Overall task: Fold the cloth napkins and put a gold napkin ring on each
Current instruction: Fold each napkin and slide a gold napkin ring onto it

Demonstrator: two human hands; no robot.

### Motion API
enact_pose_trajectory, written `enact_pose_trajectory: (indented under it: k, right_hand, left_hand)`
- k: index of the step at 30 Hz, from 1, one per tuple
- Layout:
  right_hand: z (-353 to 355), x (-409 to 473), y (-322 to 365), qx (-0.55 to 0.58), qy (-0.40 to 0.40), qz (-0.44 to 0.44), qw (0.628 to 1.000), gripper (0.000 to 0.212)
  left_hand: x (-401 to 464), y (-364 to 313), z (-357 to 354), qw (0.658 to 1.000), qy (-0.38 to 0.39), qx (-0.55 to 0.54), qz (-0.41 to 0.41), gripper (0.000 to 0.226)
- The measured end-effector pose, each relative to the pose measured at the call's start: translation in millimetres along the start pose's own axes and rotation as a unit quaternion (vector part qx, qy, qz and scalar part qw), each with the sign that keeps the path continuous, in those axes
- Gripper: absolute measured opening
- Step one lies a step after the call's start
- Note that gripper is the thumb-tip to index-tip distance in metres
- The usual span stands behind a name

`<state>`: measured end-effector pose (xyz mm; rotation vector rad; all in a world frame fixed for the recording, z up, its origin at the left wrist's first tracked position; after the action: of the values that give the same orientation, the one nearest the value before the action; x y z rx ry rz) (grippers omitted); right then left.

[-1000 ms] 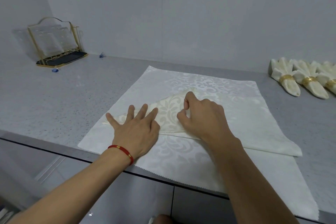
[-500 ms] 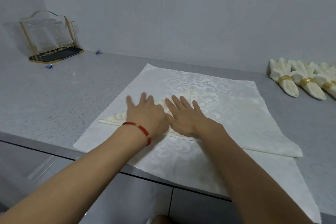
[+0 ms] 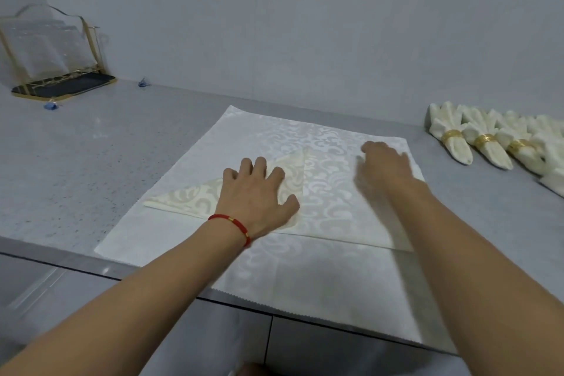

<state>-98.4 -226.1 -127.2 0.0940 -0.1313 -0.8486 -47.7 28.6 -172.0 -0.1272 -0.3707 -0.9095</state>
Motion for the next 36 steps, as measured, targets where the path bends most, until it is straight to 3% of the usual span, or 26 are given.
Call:
enact_pose_trajectory:
  k: [5,10,17,24,29,36]
  right_hand:
    - [-6.1,28.6,-57.4,-0.09,0.044,-0.06,0.993,0.041]
    - [-1.7,36.9,-67.0,-0.076,-0.017,-0.068,0.995,0.033]
    - [3.8,25.0,-83.6,-0.118,-0.133,0.003,0.984,0.021]
    - [11.0,12.6,-91.5,-0.064,-0.255,0.113,0.958,0.013]
    - [13.2,-38.6,-68.8,0.032,-0.241,0.124,0.962,0.023]
    - [-8.9,-113.8,-19.2,0.056,-0.19,0.227,0.954,0.025]
  left_hand:
    - [0.3,-0.3,-1.6,1.0,0.013,0.003,-0.022,0.075]
    - [0.8,0.9,-4.4,1.0,0.009,0.01,-0.023,0.073]
    - [1.1,1.5,-5.3,0.999,0.015,0.014,-0.025,0.075]
    - [1.7,2.3,-5.6,1.0,0.012,0.015,-0.025,0.074]
    - [2.1,2.1,-6.2,1.0,0.011,0.01,-0.022,0.075]
    - [1.5,2.1,-5.6,1.0,0.012,0.003,-0.022,0.074]
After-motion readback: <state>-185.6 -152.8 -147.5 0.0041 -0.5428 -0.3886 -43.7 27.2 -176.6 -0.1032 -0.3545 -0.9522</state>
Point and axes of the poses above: each hand's wrist, its own x-axis towards the middle knuckle, its own z-axis out of the back of the hand, y = z × x, the point moved 1 cm from there along x, towards the middle knuckle, and after that the axes turned 13 degrees about -z, right-handed, at the moved point
